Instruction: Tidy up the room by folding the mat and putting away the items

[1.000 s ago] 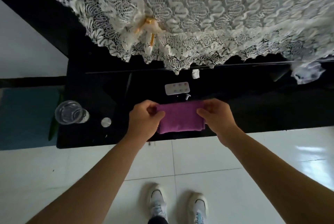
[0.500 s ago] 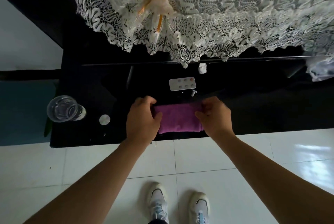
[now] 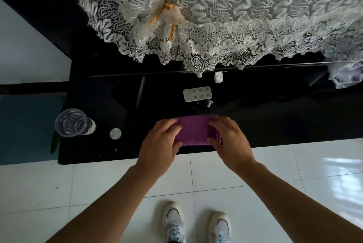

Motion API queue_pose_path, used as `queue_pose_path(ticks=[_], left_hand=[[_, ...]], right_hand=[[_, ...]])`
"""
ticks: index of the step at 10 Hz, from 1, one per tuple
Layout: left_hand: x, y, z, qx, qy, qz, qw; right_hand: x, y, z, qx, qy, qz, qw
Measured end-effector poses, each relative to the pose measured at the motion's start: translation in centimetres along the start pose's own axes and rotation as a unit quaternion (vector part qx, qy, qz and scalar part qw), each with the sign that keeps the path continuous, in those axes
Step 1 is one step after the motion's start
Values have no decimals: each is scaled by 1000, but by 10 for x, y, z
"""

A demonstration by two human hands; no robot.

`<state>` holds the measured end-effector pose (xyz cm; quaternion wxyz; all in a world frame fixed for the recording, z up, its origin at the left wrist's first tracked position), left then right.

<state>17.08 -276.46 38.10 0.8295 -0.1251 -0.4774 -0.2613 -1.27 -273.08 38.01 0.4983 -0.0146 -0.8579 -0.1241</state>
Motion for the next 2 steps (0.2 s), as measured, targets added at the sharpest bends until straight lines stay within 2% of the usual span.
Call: queue_pose_path(ticks=[1, 2], left_hand=[[0, -2, 2, -3, 1, -6, 1000], [14, 0, -2, 76, 82, 16, 994]], right_hand=[[2, 2, -2, 5, 2, 1, 1000], [19, 5, -4, -20, -47, 45, 998]])
Point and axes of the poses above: each hand's wrist, its own y-axis away from the middle knuckle, its own x-axis out of the back of the hand, z = x × y, the point moved 8 cm from there along -y, towards the middle knuckle, and after that the axes turned 6 degrees about -x, right-handed, at the moved point
